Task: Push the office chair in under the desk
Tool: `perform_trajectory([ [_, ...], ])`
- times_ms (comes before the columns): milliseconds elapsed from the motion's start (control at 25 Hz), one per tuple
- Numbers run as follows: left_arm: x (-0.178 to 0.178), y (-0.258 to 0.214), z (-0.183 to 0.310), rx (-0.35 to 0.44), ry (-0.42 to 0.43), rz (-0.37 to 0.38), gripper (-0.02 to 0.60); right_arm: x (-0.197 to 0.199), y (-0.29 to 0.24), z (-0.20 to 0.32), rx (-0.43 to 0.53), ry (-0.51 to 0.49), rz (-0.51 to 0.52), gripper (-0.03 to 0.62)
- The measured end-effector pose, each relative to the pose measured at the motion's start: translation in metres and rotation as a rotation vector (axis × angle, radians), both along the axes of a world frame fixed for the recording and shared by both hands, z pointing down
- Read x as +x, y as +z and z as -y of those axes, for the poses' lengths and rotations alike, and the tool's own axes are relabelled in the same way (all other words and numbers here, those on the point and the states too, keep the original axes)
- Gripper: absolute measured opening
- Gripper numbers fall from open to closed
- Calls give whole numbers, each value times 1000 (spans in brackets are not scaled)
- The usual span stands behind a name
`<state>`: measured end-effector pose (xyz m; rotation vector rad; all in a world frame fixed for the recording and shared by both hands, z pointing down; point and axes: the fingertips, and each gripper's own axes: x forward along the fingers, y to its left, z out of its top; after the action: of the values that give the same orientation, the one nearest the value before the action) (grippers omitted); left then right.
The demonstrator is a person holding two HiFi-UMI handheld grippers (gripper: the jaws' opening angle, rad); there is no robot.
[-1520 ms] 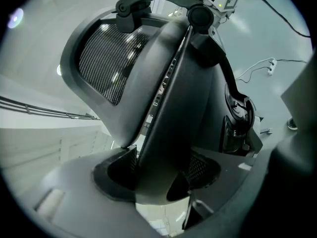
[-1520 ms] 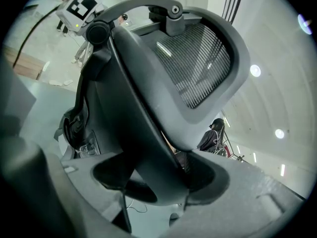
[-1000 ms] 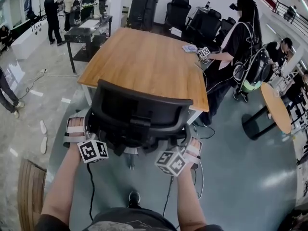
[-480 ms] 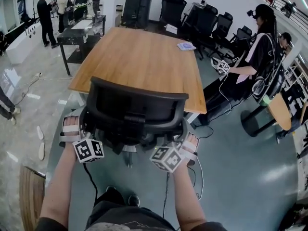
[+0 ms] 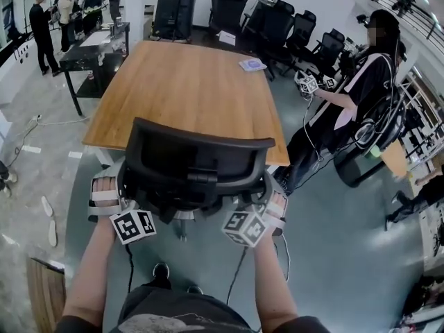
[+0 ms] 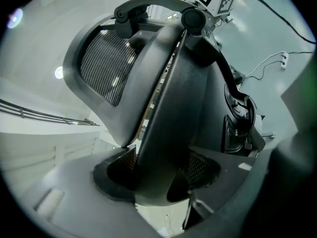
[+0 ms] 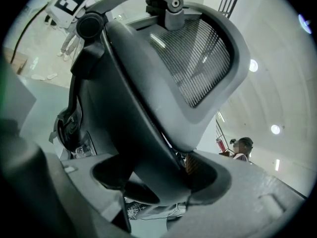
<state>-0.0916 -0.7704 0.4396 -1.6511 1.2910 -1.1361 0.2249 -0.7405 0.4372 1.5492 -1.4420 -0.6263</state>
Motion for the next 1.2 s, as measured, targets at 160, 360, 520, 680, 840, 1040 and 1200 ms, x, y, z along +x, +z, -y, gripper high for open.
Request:
perform_trajectory([
  [160,6,1,12,3,9,0,287,6,1,8,11,6,-5,305],
  [360,14,-1,29,1,21,-1,287,12,-2,22,27,-4,-14,307],
  [520,16,-7,41,5,26,0,287,15,-8,34,28,-7,-18,307],
  [680,21,-6,45,6,31,1,287,19,-7,39,29,-2,-14,307],
  [840,22,-8,52,7,26,1,287,21,-9,47,30,-5,-17,307],
  [1040,24,-11,58,17,28,0,288,23,-12,53,26,-14,-22,308],
  [1200,25,-8,57,48,55,7,295,24,-7,54,4,-30,-23,308],
])
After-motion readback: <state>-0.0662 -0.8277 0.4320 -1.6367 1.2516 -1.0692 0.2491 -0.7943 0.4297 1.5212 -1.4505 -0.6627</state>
